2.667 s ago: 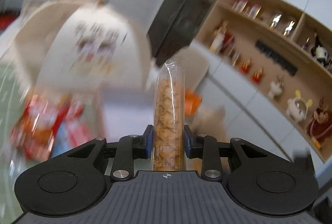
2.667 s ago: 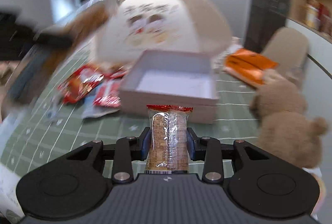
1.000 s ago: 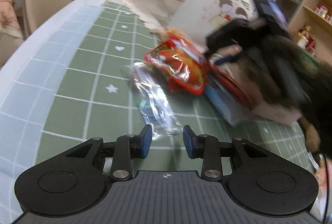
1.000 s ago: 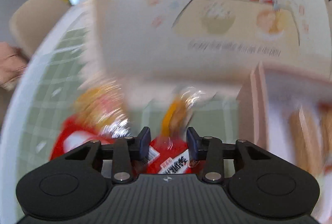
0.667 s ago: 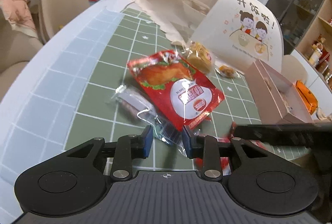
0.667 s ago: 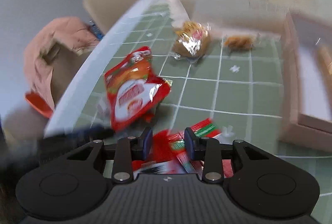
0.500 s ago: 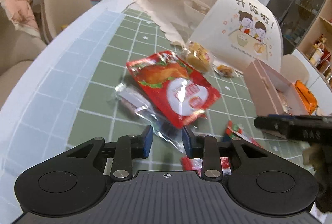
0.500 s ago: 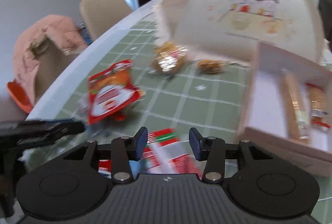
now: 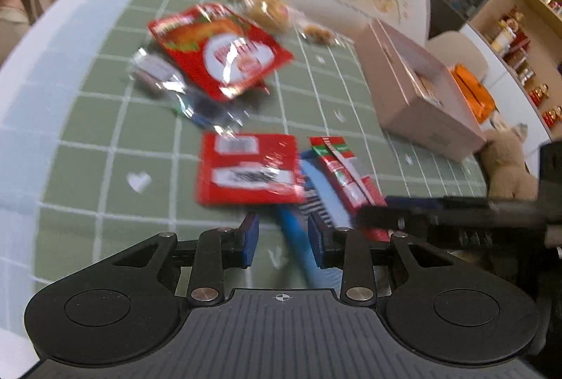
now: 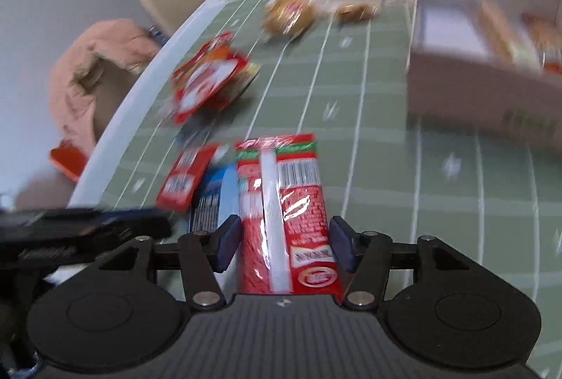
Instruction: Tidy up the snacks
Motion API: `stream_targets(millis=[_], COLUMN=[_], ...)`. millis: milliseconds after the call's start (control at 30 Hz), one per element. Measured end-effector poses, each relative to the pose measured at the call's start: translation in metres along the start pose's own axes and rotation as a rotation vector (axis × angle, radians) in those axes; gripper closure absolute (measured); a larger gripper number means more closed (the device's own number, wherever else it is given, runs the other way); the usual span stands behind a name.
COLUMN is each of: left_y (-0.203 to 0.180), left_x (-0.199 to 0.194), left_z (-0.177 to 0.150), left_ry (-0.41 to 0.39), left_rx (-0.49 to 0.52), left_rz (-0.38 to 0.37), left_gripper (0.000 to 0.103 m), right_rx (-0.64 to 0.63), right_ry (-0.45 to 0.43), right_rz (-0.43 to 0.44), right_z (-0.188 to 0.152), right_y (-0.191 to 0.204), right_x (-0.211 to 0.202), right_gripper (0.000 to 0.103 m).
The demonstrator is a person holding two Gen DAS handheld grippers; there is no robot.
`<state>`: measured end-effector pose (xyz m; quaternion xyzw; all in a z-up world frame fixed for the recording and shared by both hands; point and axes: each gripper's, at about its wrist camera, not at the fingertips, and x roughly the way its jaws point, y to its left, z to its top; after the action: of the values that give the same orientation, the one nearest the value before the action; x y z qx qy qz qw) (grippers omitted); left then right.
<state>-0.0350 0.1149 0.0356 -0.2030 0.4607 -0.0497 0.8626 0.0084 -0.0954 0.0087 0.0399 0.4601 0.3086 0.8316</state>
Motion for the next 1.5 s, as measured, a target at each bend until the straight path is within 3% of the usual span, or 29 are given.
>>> stream_targets(millis=[100,200,267,333,433,533,667,767,900,967,1033,1133,1233,1367,1433,1500], left_y=[-0.012,-0.024,-0.026,-0.022,-0.001,0.024,0.038,0.049,0.059,0.051,0.034,0.005,-0.006,0.024,0.056,0.083], left_x=[0.01,0.012,0.006,-0.001,-0.008,-0.005,0.004,0.004,0.024,0.034,0.041,0.05,0.043,0.016,0.007,0.006], left_z=[0.0,0.004,0.006,0.013,0.03,0.045,0.062,0.083,0.11,0.116,0.115,0.103,0.088,0.086,0.093,0.098], left_ry=[0.017,0.006,-0.026,-0.082,-0.169,-0.189,-0.219,-0.273,-0.245,-0.214,-0.182,-0.09,-0.076,-0.175,-0.216,-0.209], left_rx=[0.022,0.063,0.071,0.068,-0.022,-0.147,-0.203,-0.3,-0.399,-0.319,-0.158,0.047,0.122,0.007,-0.122,-0.262], left_rz=[-0.014,-0.026,-0.038,-0.002,0.108,0.172,0.174,0.189,0.186,0.17,0.135,0.018,-0.038,0.085,0.217,0.275], left_gripper=[0.068,0.066,0.066,0.066,0.066,0.066,0.066,0.066,0.066,0.066,0.062,0.062,0.062,0.062,0.062,0.062], right_rx=[-0.004,0.011,-0.009,-0.014,0.013,0.027,0.017,0.008,0.016,0.01,0.005,0.017,0.023,-0.01,-0.015,-0.014], right_ry=[-0.025,-0.057,-0.076,-0.092,-0.112,-0.124,-0.131,-0.132,-0.124,-0.126,-0.135,-0.13,-0.129,-0.137,-0.138,-0.137], right_rz=[-0.038,-0.144,-0.244,-0.288,-0.297,-0.309,-0.314,-0.32,-0.317,-0.319,-0.322,-0.324,-0.319,-0.331,-0.325,-0.319], right_z=[-0.018,-0.027,-0.033,-0.037,-0.043,-0.048,-0.055,-0.058,-0.059,-0.06,-0.062,-0.063,-0.062,-0.058,-0.056,-0.055], right_y=[0.0,-0.007,-0.012,-0.019,-0.027,-0.032,-0.034,-0.034,-0.037,-0.036,-0.037,-0.038,-0.038,-0.031,-0.03,-0.028], right_x=[-0.013,-0.025,-0.031,-0.038,-0.048,-0.052,-0.056,-0.058,-0.06,-0.062,-0.064,-0.061,-0.058,-0.053,-0.05,-0.047], right_gripper=[0.049,0.049,0.051,0.051,0.051,0.05,0.05,0.05,0.049,0.049,0.049,0.047,0.046,0.046,0.046,0.045])
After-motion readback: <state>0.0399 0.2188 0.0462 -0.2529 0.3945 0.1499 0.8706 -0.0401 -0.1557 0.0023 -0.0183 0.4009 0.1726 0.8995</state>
